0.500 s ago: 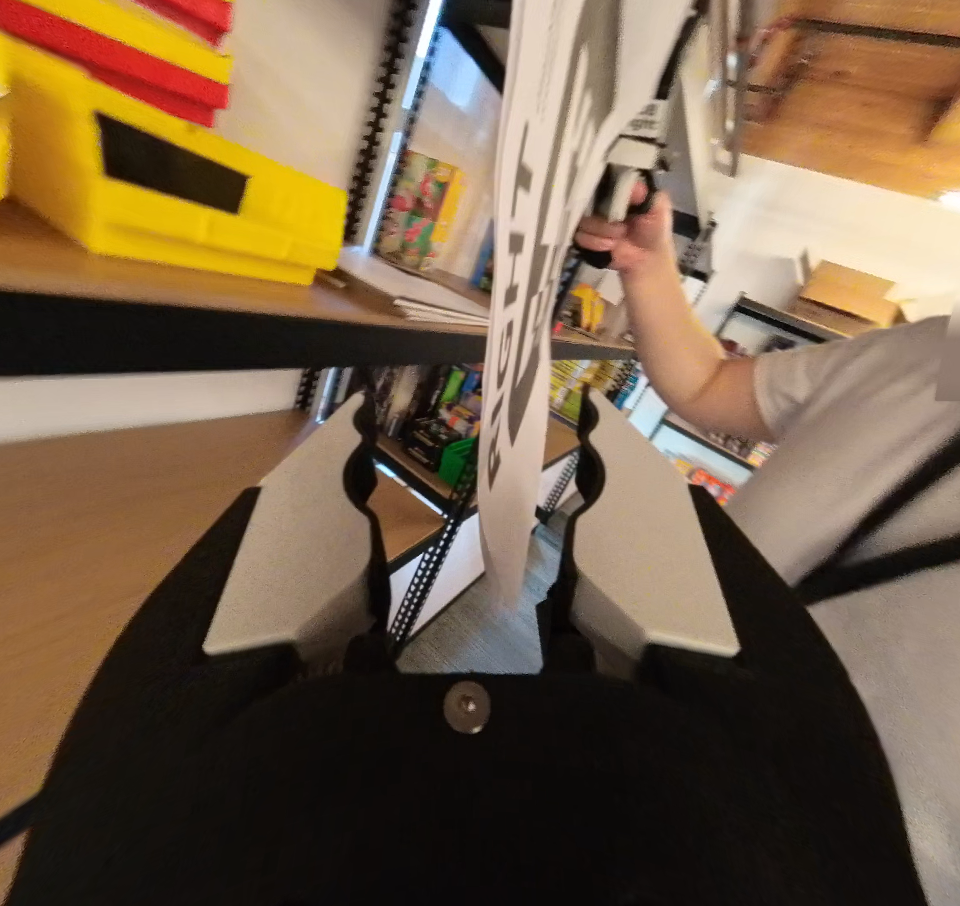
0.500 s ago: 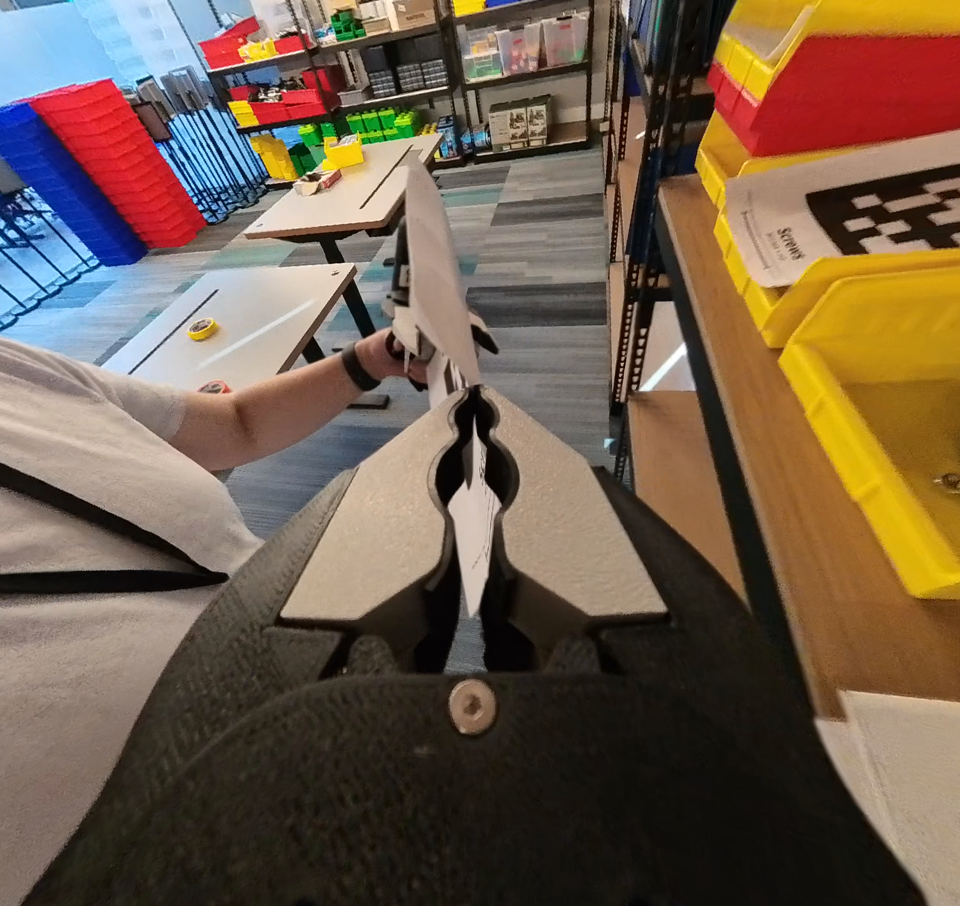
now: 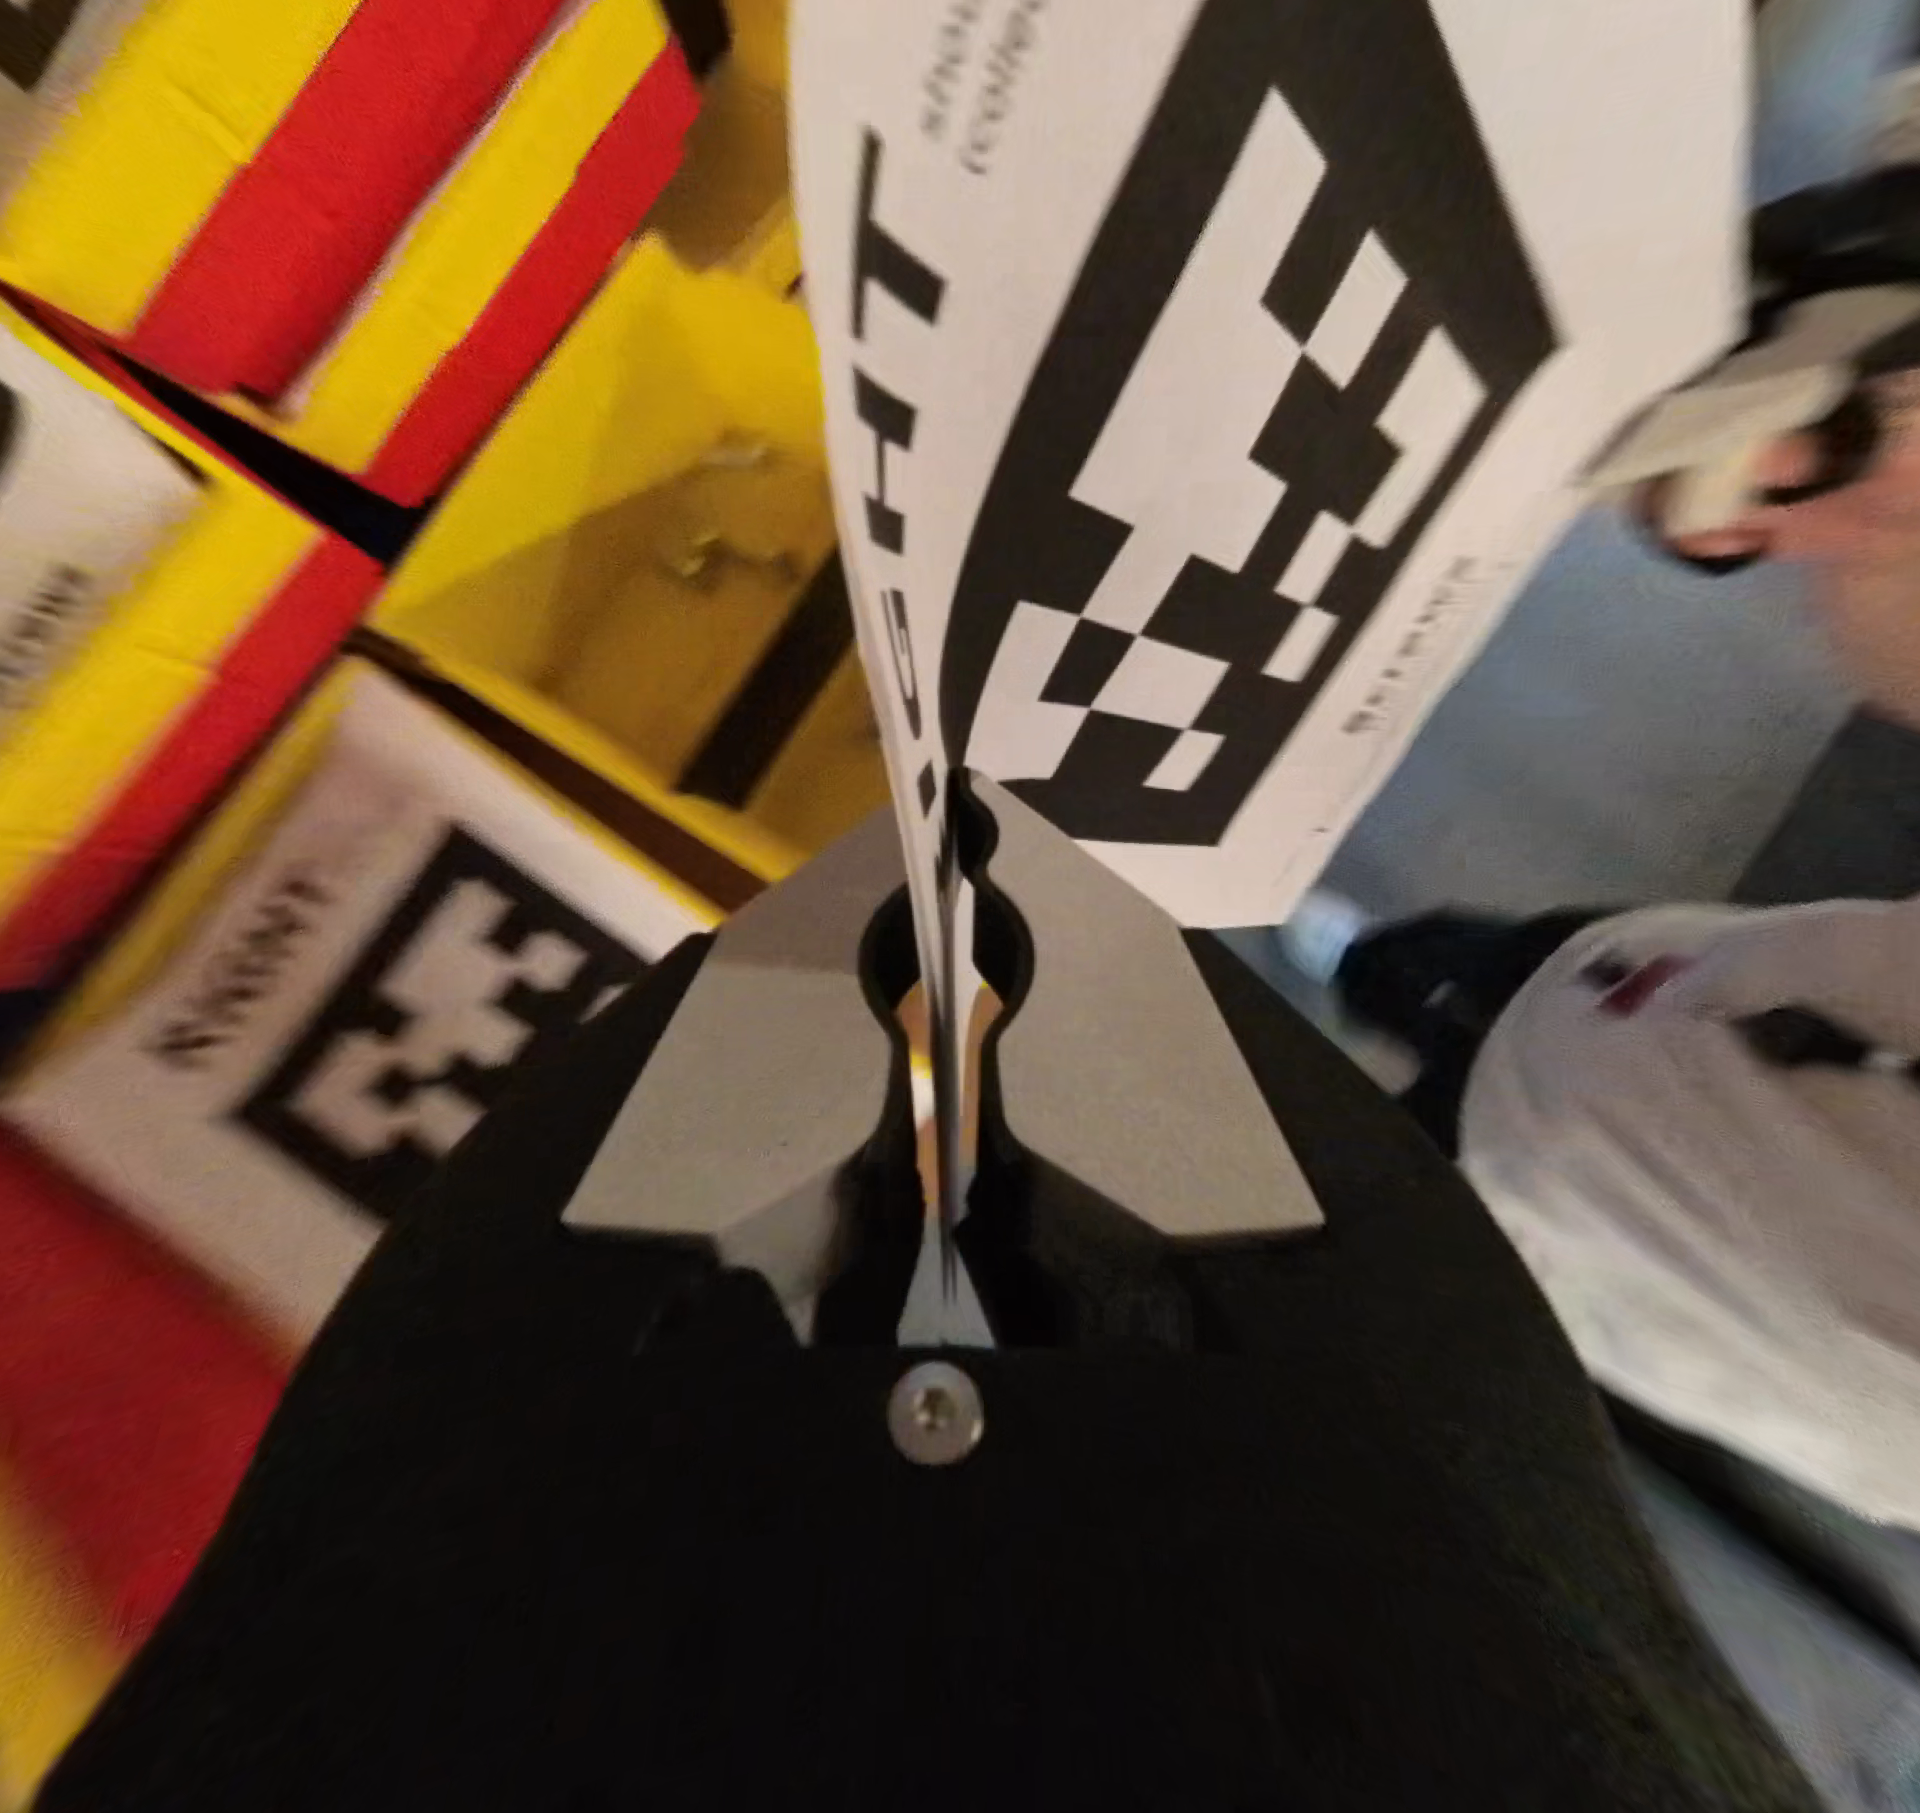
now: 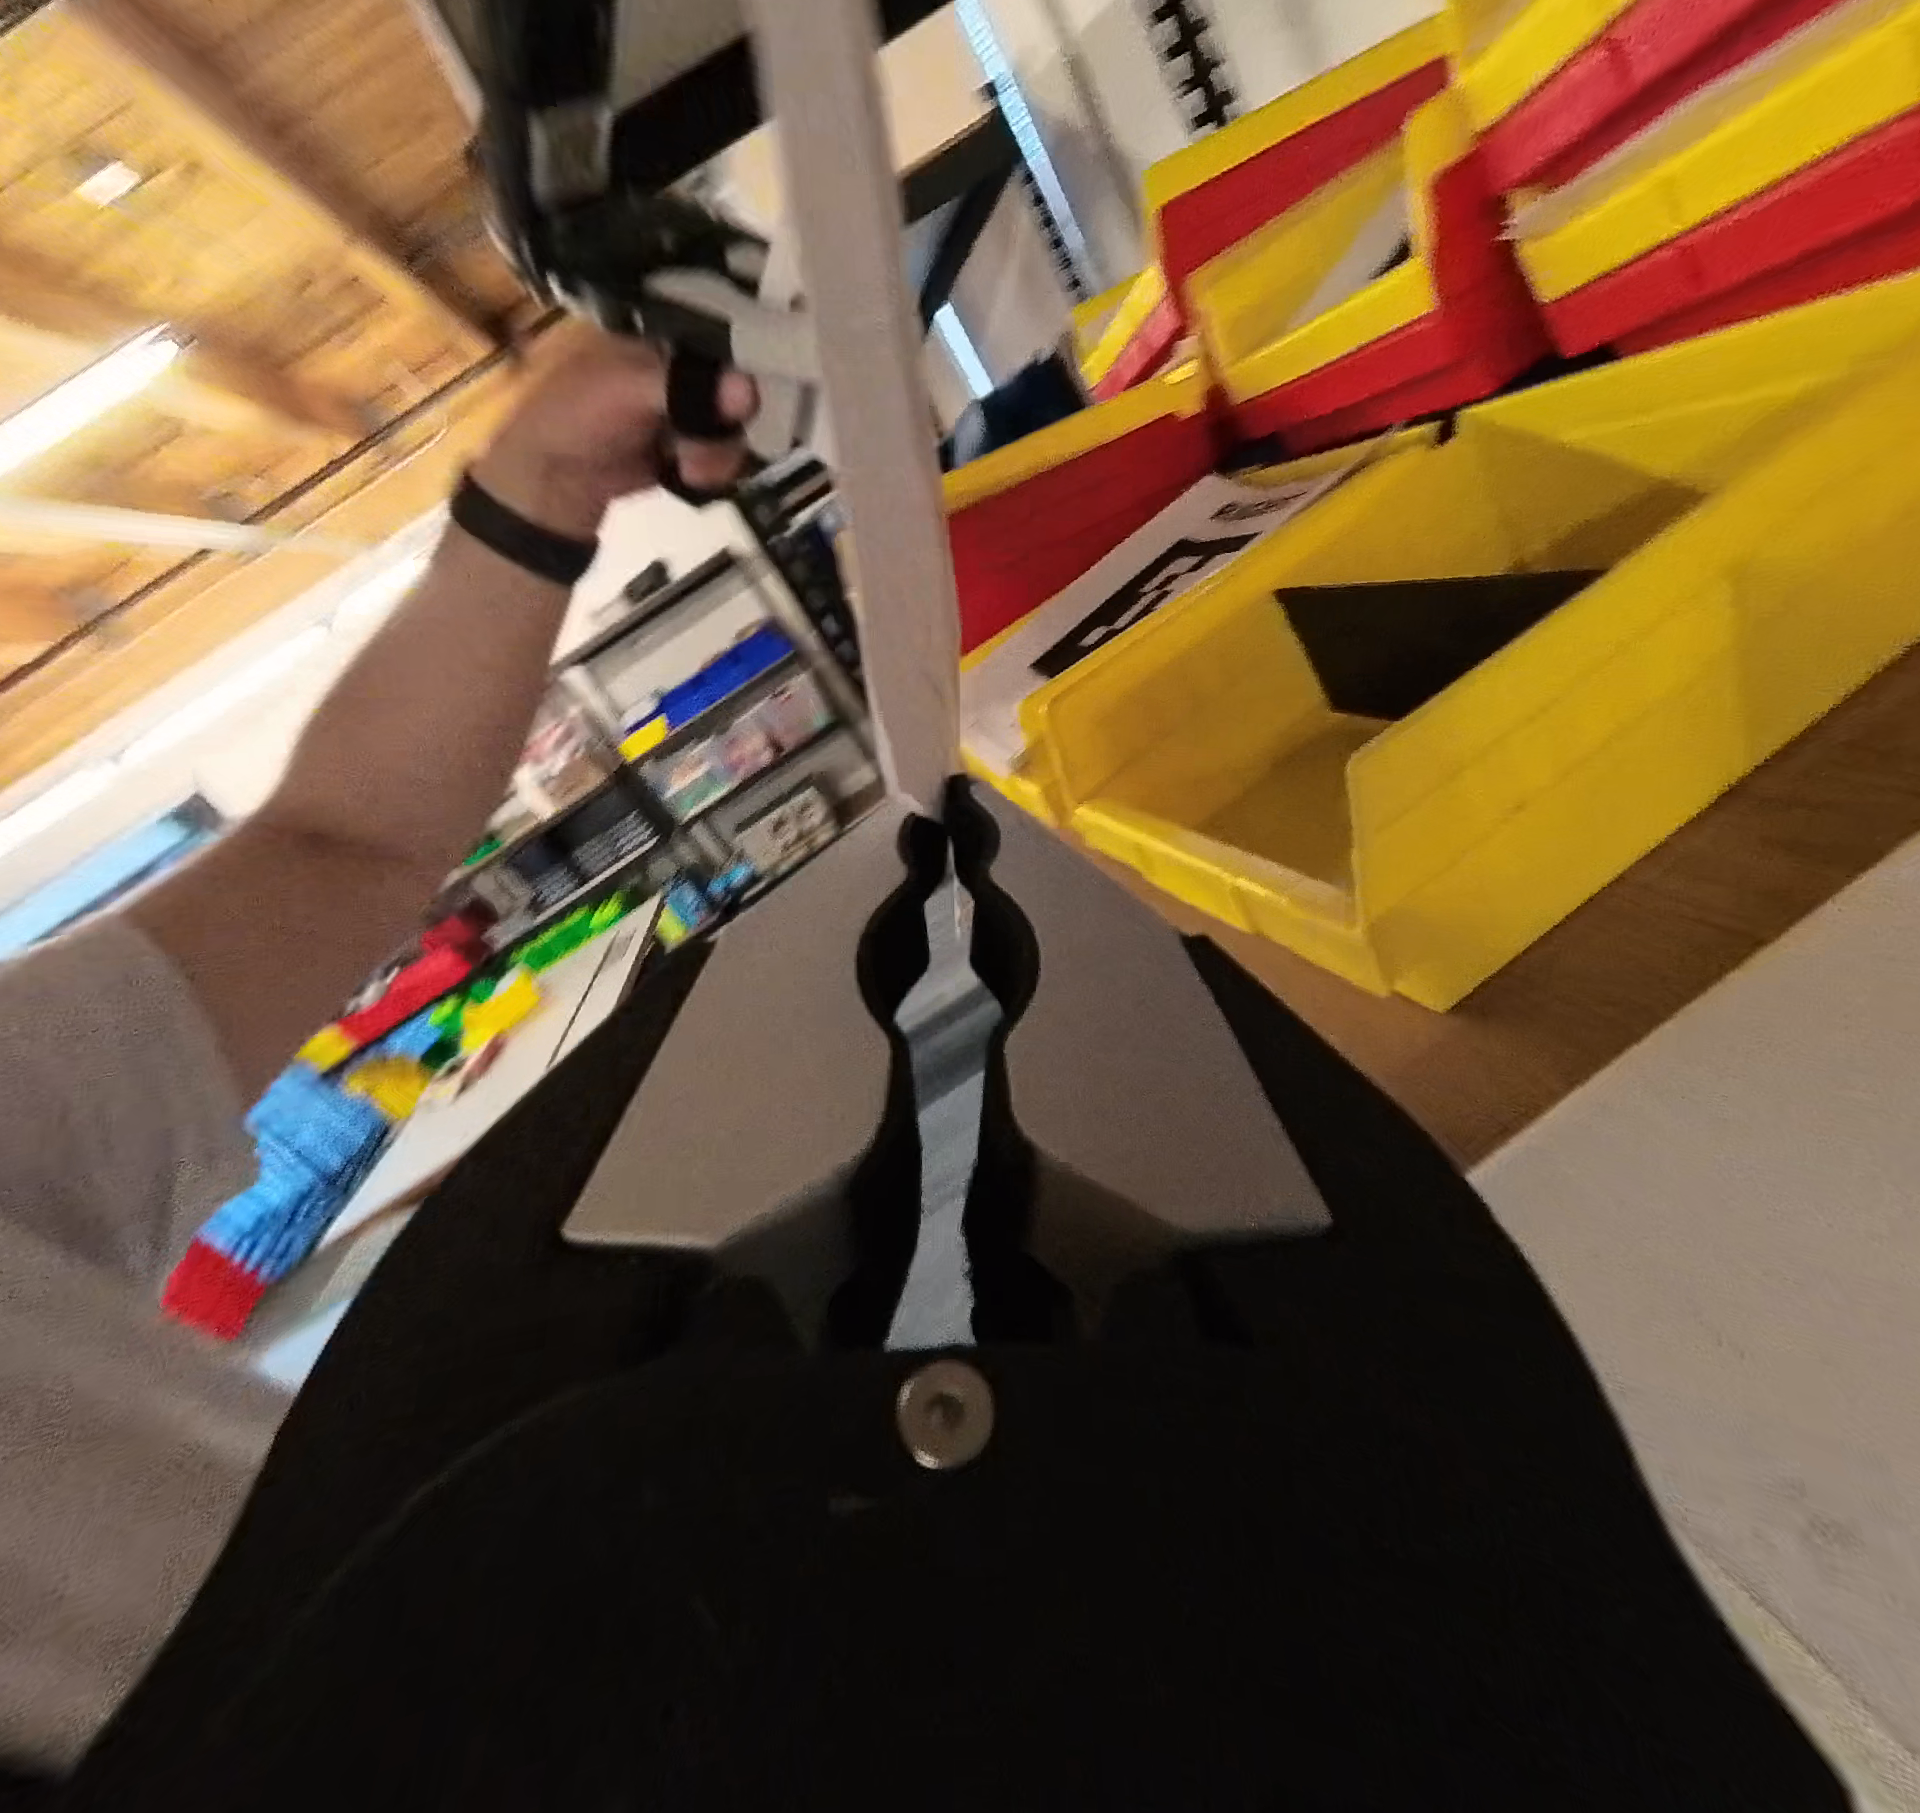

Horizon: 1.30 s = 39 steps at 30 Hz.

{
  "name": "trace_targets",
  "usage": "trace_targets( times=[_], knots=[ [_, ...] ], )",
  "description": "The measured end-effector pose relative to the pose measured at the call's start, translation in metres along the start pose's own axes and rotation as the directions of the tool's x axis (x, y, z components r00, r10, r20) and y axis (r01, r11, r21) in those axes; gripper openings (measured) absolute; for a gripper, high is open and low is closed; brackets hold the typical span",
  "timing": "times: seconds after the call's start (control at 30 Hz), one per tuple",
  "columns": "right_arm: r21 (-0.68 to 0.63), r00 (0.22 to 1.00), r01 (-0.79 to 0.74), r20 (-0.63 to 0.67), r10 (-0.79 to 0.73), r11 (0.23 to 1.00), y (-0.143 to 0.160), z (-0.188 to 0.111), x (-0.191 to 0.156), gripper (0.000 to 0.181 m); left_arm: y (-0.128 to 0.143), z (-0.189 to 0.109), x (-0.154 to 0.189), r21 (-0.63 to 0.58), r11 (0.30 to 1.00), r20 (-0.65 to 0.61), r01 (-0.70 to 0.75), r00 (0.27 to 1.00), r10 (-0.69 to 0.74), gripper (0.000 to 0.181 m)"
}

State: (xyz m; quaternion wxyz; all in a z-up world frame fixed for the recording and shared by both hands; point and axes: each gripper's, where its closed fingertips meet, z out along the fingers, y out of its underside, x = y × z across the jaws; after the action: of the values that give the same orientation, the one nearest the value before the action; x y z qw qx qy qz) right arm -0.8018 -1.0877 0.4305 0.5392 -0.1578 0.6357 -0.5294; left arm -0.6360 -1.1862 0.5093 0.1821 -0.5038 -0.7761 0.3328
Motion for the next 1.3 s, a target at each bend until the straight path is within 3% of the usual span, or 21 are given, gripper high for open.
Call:
trace_targets(
  times=[0.07, 0.13, 0.23, 0.33, 0.4, 0.47, 0.5, 0.53, 0.7, 0.77, 0.83, 0.93, 1.03, 1.1, 1.2, 1.3],
  knots=[
    [0.054, 0.996, -0.016, -0.084, 0.021, 0.998, 0.009, 0.026, 0.009, 0.0, -0.023, 0.025, -0.045, -0.241, 0.968, 0.052, -0.067, 0.995, 0.081, 0.0],
    [0.066, 0.988, -0.024, -0.149, 0.034, 0.998, 0.021, 0.053, 0.015, 0.0, -0.038, 0.057, -0.079, -0.387, 0.92, 0.079, -0.064, 0.992, 0.103, 0.0],
    [0.077, 0.941, 0.046, -0.337, -0.018, 0.996, 0.026, 0.078, 0.037, 0.0, -0.03, 0.105, -0.118, -0.593, 0.786, 0.103, -0.174, 0.952, 0.289, 0.0],
    [0.043, 0.884, 0.021, -0.468, 0.001, 0.999, 0.033, 0.092, 0.063, 0.0, -0.009, 0.141, -0.144, -0.693, 0.678, 0.094, -0.246, 0.902, 0.422, 0.004],
    [0.042, 0.852, -0.011, -0.523, 0.032, 0.999, 0.036, 0.099, 0.078, 0.0, -0.003, 0.152, -0.168, -0.725, 0.636, 0.141, -0.266, 0.846, 0.514, 0.046],
    [0.017, 0.828, -0.043, -0.559, 0.045, 0.999, 0.043, 0.108, 0.088, 0.0, -0.01, 0.149, -0.191, -0.721, 0.624, 0.211, -0.303, 0.761, 0.613, 0.061],
    [0.0, 0.817, -0.047, -0.575, 0.038, 0.999, 0.047, 0.111, 0.091, 0.0, -0.014, 0.146, -0.191, -0.688, 0.649, 0.221, -0.325, 0.758, 0.614, 0.067],
    [-0.011, 0.8, -0.041, -0.599, 0.026, 0.999, 0.05, 0.111, 0.094, 0.0, -0.018, 0.141, -0.187, -0.642, 0.686, 0.218, -0.344, 0.775, 0.593, 0.074],
    [-0.003, 0.753, -0.007, -0.658, 0.003, 1.0, 0.045, 0.099, 0.102, 0.003, -0.05, 0.076, -0.161, -0.426, 0.811, 0.21, -0.402, 0.828, 0.52, 0.071],
    [-0.009, 0.724, 0.026, -0.69, -0.025, 1.0, 0.038, 0.085, 0.099, 0.038, -0.048, 0.048, -0.138, -0.37, 0.838, 0.172, -0.401, 0.857, 0.486, 0.072],
    [-0.021, 0.707, 0.112, -0.701, -0.095, 0.993, 0.027, 0.066, 0.084, 0.048, -0.036, 0.026, -0.106, -0.298, 0.86, 0.127, -0.414, 0.876, 0.465, 0.07],
    [0.006, 0.696, 0.345, -0.672, -0.252, 0.938, 0.014, 0.022, 0.03, 0.048, -0.004, 0.003, -0.055, -0.149, 0.865, 0.111, -0.479, 0.861, 0.496, 0.061],
    [0.056, 0.664, 0.429, -0.697, -0.273, 0.902, 0.04, -0.068, -0.017, 0.052, 0.049, -0.004, 0.002, 0.026, 0.883, 0.095, -0.469, 0.88, 0.465, 0.049],
    [0.083, 0.617, 0.414, -0.758, -0.212, 0.906, 0.077, -0.16, -0.036, 0.051, 0.084, 0.01, 0.056, 0.189, 0.901, 0.008, -0.39, 0.918, 0.396, 0.041],
    [0.153, 0.465, 0.45, -0.881, -0.085, 0.88, 0.137, -0.329, -0.077, 0.049, 0.121, 0.064, 0.153, 0.353, 0.912, -0.194, -0.209, 0.937, 0.289, 0.031],
    [0.072, 0.224, 0.533, -0.973, -0.058, 0.843, 0.203, -0.489, -0.129, 0.046, 0.108, 0.133, 0.262, 0.47, 0.882, -0.404, 0.044, 0.899, 0.17, 0.024]
  ],
)
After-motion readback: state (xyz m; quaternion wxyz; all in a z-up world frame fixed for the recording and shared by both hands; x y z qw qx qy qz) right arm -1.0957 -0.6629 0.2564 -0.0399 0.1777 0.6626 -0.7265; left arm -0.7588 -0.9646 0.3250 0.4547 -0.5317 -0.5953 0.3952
